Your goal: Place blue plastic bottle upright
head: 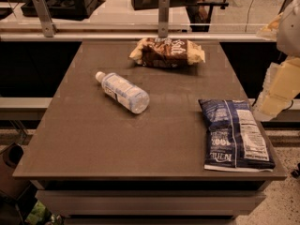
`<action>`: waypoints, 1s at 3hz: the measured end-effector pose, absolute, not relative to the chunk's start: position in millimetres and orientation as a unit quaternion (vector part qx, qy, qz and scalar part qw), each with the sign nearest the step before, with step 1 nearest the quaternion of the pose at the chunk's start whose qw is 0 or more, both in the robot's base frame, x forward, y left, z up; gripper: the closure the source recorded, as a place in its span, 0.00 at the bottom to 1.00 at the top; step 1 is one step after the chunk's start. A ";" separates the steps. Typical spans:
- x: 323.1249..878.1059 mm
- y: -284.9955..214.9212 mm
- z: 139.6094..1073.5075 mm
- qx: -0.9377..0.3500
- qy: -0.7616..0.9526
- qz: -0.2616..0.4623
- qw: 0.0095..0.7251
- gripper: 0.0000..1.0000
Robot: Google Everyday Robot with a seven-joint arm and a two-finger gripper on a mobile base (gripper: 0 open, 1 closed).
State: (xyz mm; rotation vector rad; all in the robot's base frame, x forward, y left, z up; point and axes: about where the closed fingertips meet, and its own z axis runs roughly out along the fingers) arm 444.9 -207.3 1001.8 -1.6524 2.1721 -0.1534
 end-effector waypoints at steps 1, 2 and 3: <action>462.5 -191.1 1008.7 -0.578 0.785 -0.032 0.219 0.00; 485.2 -159.6 1014.9 -0.557 0.795 0.000 0.241 0.00; 506.0 -125.8 1015.2 -0.522 0.817 0.022 0.244 0.00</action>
Offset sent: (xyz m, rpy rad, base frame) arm 0.0679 0.0834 0.0187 0.2587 0.0269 -0.1076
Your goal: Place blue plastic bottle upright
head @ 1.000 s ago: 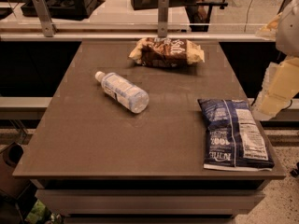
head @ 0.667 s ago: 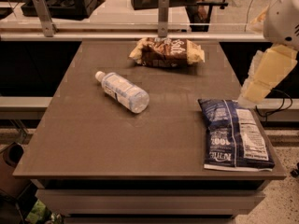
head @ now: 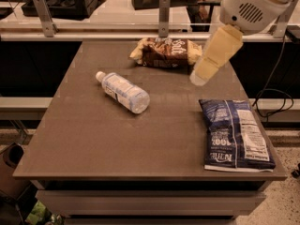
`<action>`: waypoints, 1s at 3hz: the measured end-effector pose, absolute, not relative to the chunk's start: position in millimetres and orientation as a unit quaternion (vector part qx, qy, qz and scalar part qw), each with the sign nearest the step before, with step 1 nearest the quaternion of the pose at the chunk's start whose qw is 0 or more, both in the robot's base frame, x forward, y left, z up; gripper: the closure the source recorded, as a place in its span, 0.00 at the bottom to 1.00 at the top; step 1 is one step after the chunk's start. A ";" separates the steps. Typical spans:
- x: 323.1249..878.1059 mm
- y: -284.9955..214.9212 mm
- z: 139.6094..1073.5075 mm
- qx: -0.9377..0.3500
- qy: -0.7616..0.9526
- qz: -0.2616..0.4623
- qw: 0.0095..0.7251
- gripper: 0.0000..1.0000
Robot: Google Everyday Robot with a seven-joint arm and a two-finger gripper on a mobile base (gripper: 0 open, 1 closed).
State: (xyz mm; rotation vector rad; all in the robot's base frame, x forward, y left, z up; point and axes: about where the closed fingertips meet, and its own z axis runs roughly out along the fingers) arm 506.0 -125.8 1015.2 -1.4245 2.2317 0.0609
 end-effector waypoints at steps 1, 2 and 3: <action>522.9 -90.9 1013.2 -0.487 0.844 0.025 0.225 0.00; 532.8 -28.0 1048.9 -0.466 0.860 0.010 0.209 0.00; 535.1 -24.9 1051.8 -0.466 0.858 0.011 0.217 0.00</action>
Offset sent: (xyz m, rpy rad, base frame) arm 0.0556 0.1187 -0.0043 -0.0536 0.1366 -0.2087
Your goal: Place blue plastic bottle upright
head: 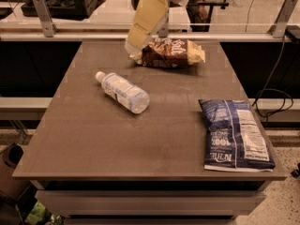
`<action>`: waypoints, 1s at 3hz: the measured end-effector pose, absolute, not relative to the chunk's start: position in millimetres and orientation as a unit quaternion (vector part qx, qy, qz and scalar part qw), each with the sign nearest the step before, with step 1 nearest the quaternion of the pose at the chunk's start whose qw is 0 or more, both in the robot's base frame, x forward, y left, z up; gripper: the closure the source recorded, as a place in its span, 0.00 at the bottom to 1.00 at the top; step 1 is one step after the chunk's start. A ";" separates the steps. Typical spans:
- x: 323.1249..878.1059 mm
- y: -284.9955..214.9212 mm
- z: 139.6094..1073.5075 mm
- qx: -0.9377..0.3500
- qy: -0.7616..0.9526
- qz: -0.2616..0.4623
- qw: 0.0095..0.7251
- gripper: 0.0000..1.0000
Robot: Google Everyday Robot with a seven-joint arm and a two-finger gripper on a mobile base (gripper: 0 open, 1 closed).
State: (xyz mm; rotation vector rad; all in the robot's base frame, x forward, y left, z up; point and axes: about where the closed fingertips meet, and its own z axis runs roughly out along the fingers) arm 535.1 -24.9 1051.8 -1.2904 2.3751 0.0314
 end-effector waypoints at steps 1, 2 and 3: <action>554.1 -1.5 1044.9 -0.477 0.854 0.004 0.208 0.00; 573.7 35.4 1026.8 -0.497 0.847 -0.001 0.190 0.00; 583.9 61.6 1005.4 -0.509 0.843 0.003 0.173 0.00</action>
Offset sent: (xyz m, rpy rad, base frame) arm 0.0501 0.0922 -0.0504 -0.1477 0.1173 0.0993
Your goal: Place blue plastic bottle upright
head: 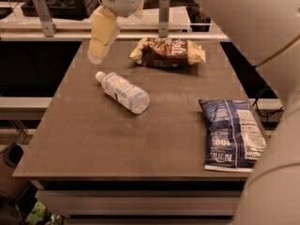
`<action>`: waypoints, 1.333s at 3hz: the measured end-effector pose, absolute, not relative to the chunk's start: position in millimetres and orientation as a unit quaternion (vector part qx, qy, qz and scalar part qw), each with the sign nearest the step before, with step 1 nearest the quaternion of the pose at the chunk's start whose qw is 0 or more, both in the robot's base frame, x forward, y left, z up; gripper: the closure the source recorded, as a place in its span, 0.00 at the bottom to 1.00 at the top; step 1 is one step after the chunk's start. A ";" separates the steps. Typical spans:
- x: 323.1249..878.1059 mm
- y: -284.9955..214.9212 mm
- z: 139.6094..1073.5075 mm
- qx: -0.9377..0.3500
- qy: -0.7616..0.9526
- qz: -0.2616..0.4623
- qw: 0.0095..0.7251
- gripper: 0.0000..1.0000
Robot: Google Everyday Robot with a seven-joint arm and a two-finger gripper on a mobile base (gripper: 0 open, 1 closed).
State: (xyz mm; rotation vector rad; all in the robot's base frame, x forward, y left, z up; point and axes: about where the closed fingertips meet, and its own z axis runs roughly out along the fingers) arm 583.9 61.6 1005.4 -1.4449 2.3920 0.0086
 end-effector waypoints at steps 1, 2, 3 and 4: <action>585.2 68.7 973.6 -0.510 0.850 0.001 0.133 0.00; 589.5 68.5 941.3 -0.496 0.864 -0.006 0.089 0.00; 593.5 70.1 924.0 -0.482 0.873 -0.013 0.068 0.00; 597.7 71.2 908.5 -0.458 0.887 -0.023 0.051 0.00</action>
Offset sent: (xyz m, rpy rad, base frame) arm -0.0143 -0.0192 -0.1001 -0.2467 0.3130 -0.1079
